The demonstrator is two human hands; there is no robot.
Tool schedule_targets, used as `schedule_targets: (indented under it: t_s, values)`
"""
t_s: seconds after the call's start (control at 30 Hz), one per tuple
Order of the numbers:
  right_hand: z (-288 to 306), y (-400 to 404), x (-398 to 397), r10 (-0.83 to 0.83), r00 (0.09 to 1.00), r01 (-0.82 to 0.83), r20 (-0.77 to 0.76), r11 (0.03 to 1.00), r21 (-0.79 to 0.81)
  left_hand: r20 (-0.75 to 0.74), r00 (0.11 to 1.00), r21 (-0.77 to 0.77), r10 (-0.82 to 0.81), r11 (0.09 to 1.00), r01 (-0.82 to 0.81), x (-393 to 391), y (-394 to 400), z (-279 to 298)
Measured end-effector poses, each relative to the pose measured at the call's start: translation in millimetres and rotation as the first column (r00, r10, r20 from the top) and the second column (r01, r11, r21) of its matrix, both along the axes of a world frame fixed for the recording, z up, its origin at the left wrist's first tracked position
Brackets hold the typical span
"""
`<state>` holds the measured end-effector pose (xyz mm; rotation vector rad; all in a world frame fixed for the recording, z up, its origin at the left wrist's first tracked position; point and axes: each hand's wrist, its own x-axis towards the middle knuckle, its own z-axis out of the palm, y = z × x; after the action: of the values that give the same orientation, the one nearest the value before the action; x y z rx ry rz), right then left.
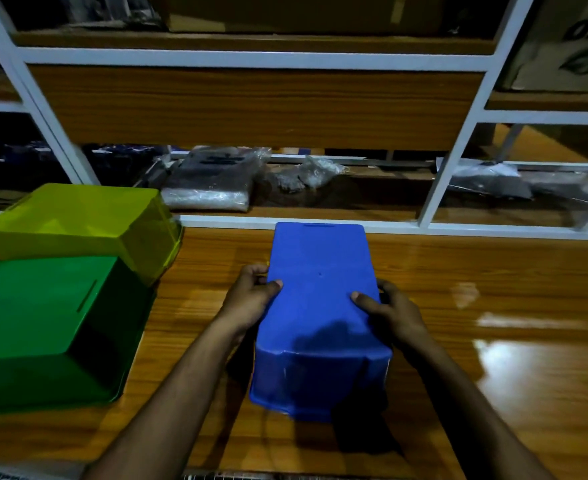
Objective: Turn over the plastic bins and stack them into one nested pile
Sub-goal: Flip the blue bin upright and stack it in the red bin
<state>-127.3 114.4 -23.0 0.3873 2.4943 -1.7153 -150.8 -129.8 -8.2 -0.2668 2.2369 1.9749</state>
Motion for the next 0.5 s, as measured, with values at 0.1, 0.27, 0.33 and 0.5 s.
schedule_targets:
  t_s: [0.1,0.27,0.33,0.5]
  values:
    - [5,7,1,-0.074,0.994,0.068,-0.074,0.994,-0.08,-0.052,0.998,-0.227,-0.04,0.973,0.028,3,8,6]
    - [28,12,-6,-0.034,0.976,0.03,-0.215,0.999,-0.024,-0.05,0.966,-0.318,-0.254,0.921,0.226,6,27,27]
    - [39,11,-8,0.013,0.965,0.005,-0.262,0.997,0.071,0.016,0.959,-0.172,-0.283,0.944,0.282,4,33,29]
    - [66,-5,3,0.251,0.896,-0.117,-0.366,0.929,0.351,0.002,0.983,0.09,-0.182,0.979,0.181,6,50,31]
